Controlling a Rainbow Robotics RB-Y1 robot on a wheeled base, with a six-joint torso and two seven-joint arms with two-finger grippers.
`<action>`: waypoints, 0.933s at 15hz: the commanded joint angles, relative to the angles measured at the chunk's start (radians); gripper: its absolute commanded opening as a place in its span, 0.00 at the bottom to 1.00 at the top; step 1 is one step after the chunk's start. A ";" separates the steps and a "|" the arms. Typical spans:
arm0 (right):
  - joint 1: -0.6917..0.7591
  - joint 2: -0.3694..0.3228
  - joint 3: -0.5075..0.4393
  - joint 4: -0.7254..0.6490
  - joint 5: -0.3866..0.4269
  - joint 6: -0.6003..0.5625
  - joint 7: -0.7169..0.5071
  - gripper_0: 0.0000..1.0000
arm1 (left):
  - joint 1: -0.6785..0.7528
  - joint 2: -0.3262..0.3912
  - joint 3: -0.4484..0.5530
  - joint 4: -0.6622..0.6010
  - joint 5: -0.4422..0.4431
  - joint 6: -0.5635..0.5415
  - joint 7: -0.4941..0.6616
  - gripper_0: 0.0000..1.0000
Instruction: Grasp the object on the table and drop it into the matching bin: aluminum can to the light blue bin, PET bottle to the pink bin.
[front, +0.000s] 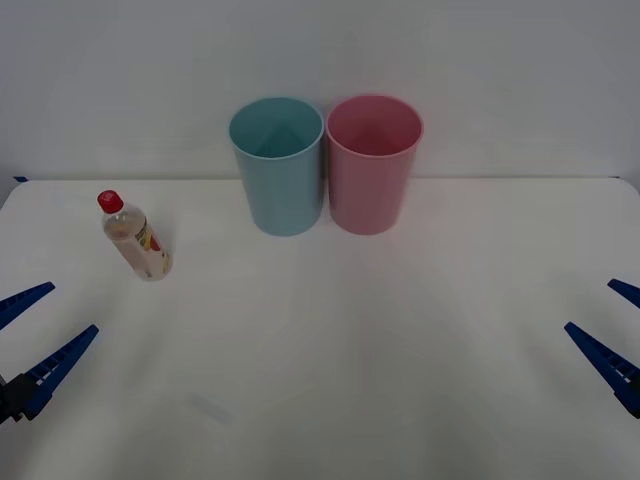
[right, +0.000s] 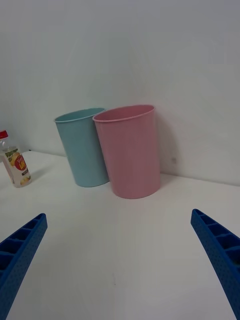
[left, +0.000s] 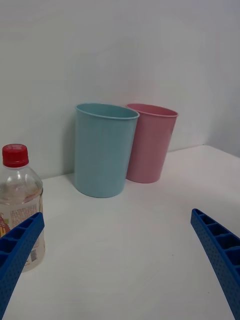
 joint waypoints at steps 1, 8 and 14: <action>0.000 0.000 0.000 0.000 0.000 0.000 0.000 1.00 | 0.000 0.000 0.000 0.000 0.000 0.000 0.000 1.00; 0.000 0.000 0.000 0.000 0.000 0.000 0.000 1.00 | 0.031 -0.012 -0.017 0.021 0.017 0.056 -0.018 1.00; 0.000 0.000 0.000 0.000 0.000 0.000 0.000 1.00 | 0.068 -0.013 -0.073 0.023 0.017 0.278 -0.084 1.00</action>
